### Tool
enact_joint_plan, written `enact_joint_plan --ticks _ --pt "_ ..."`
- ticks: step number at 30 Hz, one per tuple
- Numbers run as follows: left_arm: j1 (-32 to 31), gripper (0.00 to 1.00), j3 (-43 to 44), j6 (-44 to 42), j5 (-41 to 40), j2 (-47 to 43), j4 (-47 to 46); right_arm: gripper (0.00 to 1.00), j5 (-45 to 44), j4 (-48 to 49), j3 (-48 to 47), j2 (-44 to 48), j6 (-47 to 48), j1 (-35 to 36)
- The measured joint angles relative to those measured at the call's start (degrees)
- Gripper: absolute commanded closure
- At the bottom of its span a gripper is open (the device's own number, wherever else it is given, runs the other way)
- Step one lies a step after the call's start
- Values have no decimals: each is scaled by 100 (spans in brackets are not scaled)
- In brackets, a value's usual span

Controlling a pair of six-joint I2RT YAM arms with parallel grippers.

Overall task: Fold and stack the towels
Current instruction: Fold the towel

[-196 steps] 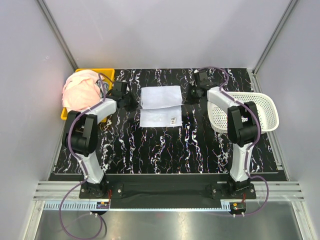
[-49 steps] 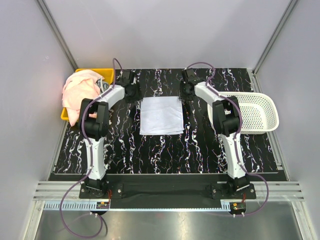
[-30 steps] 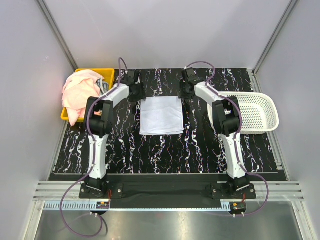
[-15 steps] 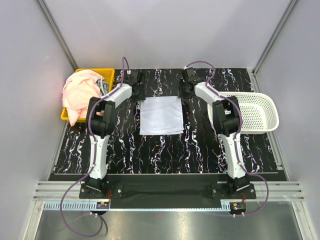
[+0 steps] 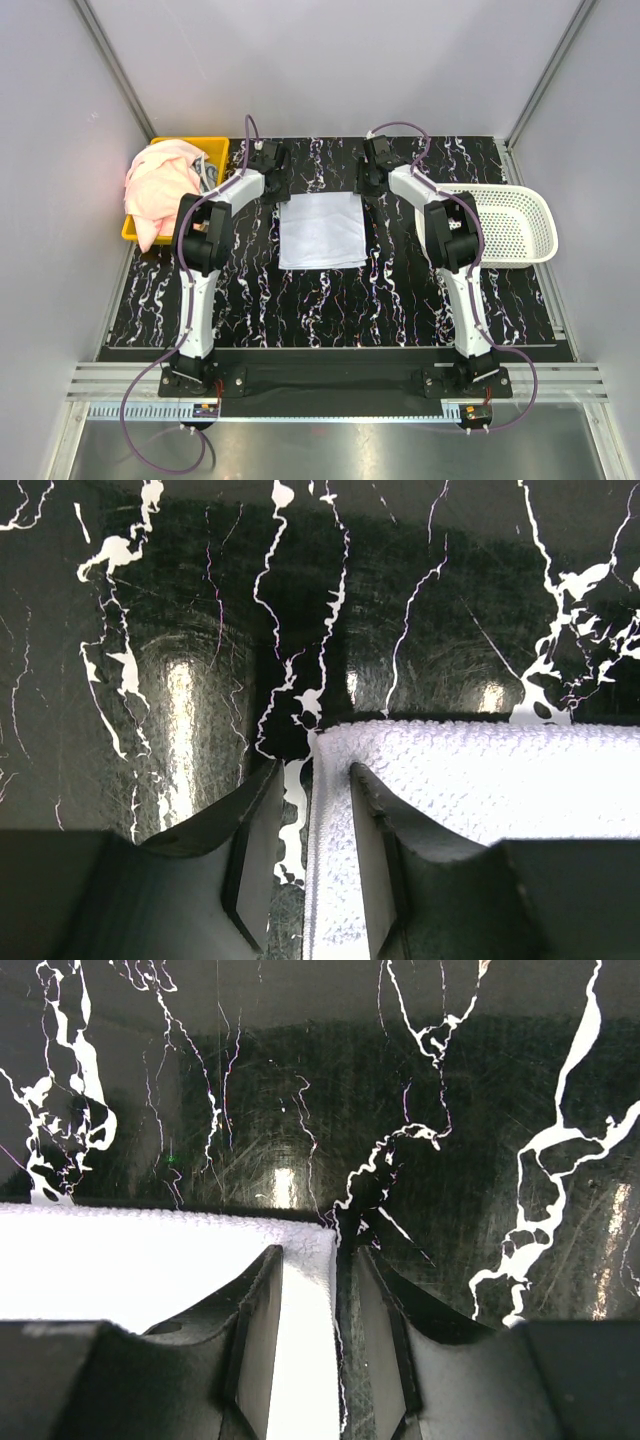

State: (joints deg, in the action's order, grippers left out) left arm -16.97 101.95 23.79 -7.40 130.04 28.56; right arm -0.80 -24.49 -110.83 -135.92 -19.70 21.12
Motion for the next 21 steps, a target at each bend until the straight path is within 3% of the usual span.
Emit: enact_joint_plan --ticks 5,11,21 --pt "0 66 -9 -2 2 13 -103 59 101 83 -2 -61 -11 2" --pt "0 69 -37 -2 9 24 -232 74 195 216 -4 -155 -17 7" --pt "70 95 -225 98 304 20 -726 90 205 289 -17 -186 92 9"
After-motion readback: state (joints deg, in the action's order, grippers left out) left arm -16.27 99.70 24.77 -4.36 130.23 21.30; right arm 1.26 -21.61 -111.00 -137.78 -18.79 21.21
